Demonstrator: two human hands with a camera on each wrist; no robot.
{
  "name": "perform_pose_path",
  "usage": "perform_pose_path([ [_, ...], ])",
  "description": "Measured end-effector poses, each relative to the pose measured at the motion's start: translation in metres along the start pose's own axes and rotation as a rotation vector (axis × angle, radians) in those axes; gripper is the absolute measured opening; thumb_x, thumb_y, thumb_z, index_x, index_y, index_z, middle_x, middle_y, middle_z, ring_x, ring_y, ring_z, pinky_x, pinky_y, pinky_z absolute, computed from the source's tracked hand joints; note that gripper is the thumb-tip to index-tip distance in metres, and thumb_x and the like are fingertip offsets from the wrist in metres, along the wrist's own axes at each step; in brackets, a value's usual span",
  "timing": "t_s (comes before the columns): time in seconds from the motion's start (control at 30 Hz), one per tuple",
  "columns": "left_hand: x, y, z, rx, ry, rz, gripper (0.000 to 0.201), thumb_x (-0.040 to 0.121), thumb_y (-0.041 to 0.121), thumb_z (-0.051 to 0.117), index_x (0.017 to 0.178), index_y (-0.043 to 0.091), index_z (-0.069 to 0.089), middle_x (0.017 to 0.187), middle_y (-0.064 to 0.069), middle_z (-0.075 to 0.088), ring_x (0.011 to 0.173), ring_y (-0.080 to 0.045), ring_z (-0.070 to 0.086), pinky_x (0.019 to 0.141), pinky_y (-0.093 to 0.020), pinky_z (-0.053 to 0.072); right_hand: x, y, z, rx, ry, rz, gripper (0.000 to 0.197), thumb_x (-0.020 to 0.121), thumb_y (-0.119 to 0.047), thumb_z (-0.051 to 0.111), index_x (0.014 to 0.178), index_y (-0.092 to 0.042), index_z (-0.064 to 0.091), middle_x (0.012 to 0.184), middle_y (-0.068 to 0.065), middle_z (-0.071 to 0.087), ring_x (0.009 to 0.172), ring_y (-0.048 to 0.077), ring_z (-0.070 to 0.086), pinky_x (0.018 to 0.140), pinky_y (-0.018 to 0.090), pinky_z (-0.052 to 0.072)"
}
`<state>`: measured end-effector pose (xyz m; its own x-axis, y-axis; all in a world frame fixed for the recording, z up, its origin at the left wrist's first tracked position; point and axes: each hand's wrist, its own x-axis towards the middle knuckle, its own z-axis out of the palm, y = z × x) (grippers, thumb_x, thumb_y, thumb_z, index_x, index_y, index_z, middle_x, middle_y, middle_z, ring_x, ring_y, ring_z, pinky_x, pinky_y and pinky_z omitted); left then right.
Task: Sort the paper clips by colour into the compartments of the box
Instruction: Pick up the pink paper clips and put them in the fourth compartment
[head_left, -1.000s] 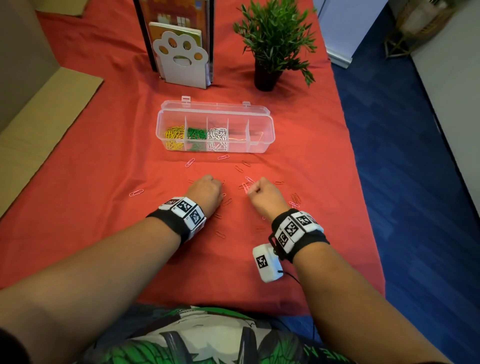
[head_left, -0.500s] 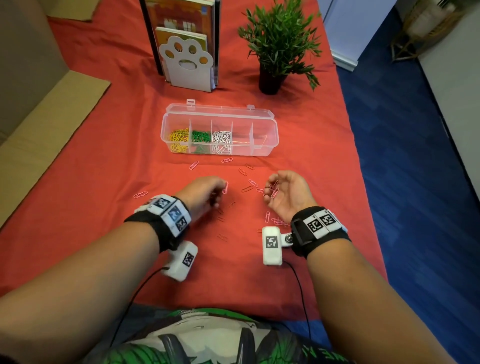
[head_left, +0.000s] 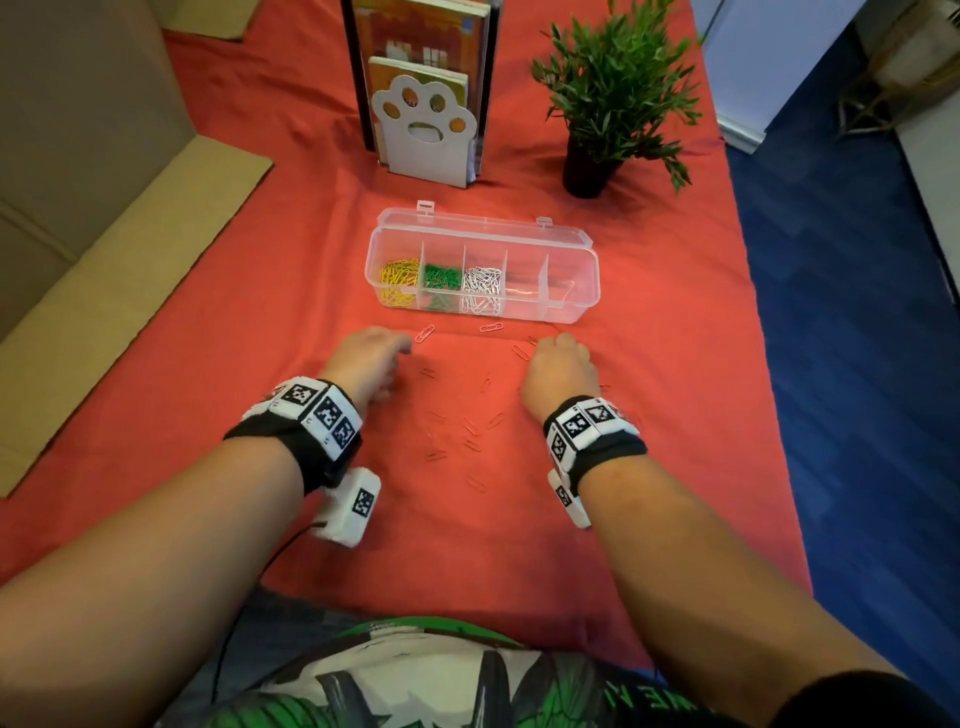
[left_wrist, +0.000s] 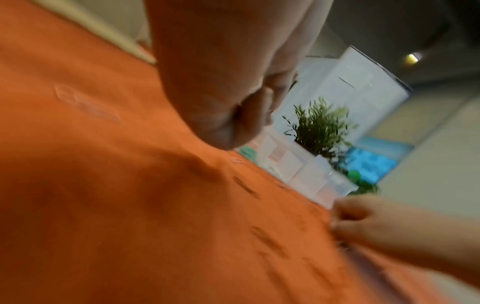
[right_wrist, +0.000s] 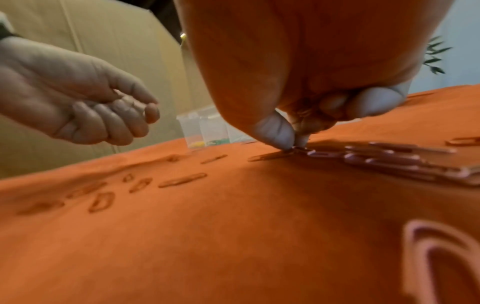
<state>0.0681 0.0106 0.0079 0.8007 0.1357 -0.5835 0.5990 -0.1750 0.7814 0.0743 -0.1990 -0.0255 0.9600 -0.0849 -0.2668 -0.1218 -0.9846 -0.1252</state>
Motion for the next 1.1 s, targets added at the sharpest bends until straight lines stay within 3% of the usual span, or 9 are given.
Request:
perform_pose_path([
  [0.07, 0.008, -0.009, -0.017, 0.565, 0.241, 0.171, 0.011, 0.081, 0.022, 0.058, 0.081, 0.012, 0.065, 0.078, -0.012, 0.068, 0.075, -0.029, 0.063, 0.068, -0.032, 0.049, 0.003, -0.002, -0.001, 0.01, -0.031, 0.028, 0.04, 0.086, -0.012, 0.043, 0.124, -0.003, 0.045, 0.125, 0.015, 0.046, 0.116, 0.032, 0.044, 0.094, 0.04, 0.042],
  [0.17, 0.014, -0.022, -0.041, 0.898, 0.337, 0.204, 0.024, 0.078, 0.021, 0.062, 0.098, 0.008, 0.067, 0.104, -0.018, 0.068, 0.101, -0.035, 0.062, 0.087, -0.038, 0.049, 0.006, 0.0, -0.003, 0.044, -0.053, 0.083, 0.042, 0.087, -0.017, 0.049, 0.126, -0.002, 0.044, 0.127, 0.015, 0.046, 0.118, 0.033, 0.044, 0.096, 0.041, 0.041],
  [0.53, 0.017, -0.036, -0.051, 1.028, 0.231, 0.116, 0.028, 0.087, 0.026, 0.059, 0.096, 0.001, 0.066, 0.103, -0.025, 0.066, 0.1, -0.039, 0.061, 0.084, -0.04, 0.048, 0.001, -0.002, -0.003, -0.033, -0.08, 0.056, 0.035, 0.089, -0.011, 0.039, 0.121, 0.0, 0.046, 0.122, 0.017, 0.048, 0.116, 0.034, 0.047, 0.094, 0.042, 0.043],
  [0.63, 0.015, -0.033, -0.047, 0.929, 0.241, 0.158, 0.027, 0.087, 0.025, 0.059, 0.093, -0.001, 0.064, 0.102, -0.025, 0.066, 0.1, -0.039, 0.06, 0.083, -0.04, 0.046, 0.01, -0.001, -0.006, 0.321, -0.164, 0.084, 0.023, 0.084, -0.005, 0.042, 0.104, -0.005, 0.055, 0.107, 0.014, 0.057, 0.104, 0.03, 0.054, 0.092, 0.038, 0.046],
  [0.73, 0.013, -0.028, -0.046, 0.843, 0.287, 0.205, 0.021, 0.085, 0.023, 0.061, 0.09, 0.002, 0.063, 0.1, -0.023, 0.066, 0.098, -0.038, 0.06, 0.082, -0.037, 0.044, 0.011, -0.009, -0.011, 0.94, -0.243, 0.173, 0.023, 0.085, 0.0, 0.039, 0.074, -0.015, 0.054, 0.067, 0.0, 0.054, 0.062, 0.017, 0.051, 0.055, 0.027, 0.042],
  [0.83, 0.013, -0.025, -0.054, 0.902, 0.29, 0.188, 0.024, 0.079, 0.02, 0.068, 0.096, 0.004, 0.064, 0.106, -0.019, 0.067, 0.103, -0.036, 0.06, 0.087, -0.036, 0.045, 0.007, -0.017, -0.02, 1.566, -0.351, 0.35, 0.021, 0.093, -0.005, 0.04, 0.081, -0.014, 0.055, 0.064, -0.002, 0.044, 0.054, 0.009, 0.04, 0.046, 0.021, 0.035],
  [0.9, 0.014, -0.026, -0.063, 1.008, 0.277, 0.139, 0.029, 0.076, 0.023, 0.071, 0.098, 0.004, 0.065, 0.106, -0.018, 0.067, 0.103, -0.036, 0.06, 0.086, -0.037, 0.047, 0.007, -0.022, -0.023, 1.726, -0.399, 0.391, 0.017, 0.093, -0.012, 0.043, 0.081, -0.012, 0.055, 0.064, -0.001, 0.042, 0.054, 0.01, 0.041, 0.043, 0.019, 0.039],
  [1.0, 0.015, -0.031, -0.073, 1.145, 0.253, 0.063, 0.033, 0.074, 0.03, 0.073, 0.096, 0.005, 0.067, 0.102, -0.018, 0.068, 0.098, -0.036, 0.062, 0.082, -0.037, 0.051, 0.015, -0.033, -0.024, 1.32, -0.313, 0.286, 0.011, 0.092, -0.017, 0.05, 0.086, -0.018, 0.059, 0.074, 0.0, 0.054, 0.055, 0.014, 0.046, 0.048, 0.025, 0.042],
  [1.1, 0.014, -0.035, -0.076, 1.128, 0.222, 0.024, 0.029, 0.078, 0.03, 0.069, 0.093, 0.005, 0.068, 0.099, -0.019, 0.068, 0.095, -0.035, 0.063, 0.08, -0.037, 0.052, 0.023, -0.039, -0.015, 0.436, -0.111, -0.039, 0.029, 0.089, -0.015, 0.048, 0.115, -0.012, 0.061, 0.113, 0.011, 0.065, 0.102, 0.03, 0.061, 0.088, 0.033, 0.046],
])
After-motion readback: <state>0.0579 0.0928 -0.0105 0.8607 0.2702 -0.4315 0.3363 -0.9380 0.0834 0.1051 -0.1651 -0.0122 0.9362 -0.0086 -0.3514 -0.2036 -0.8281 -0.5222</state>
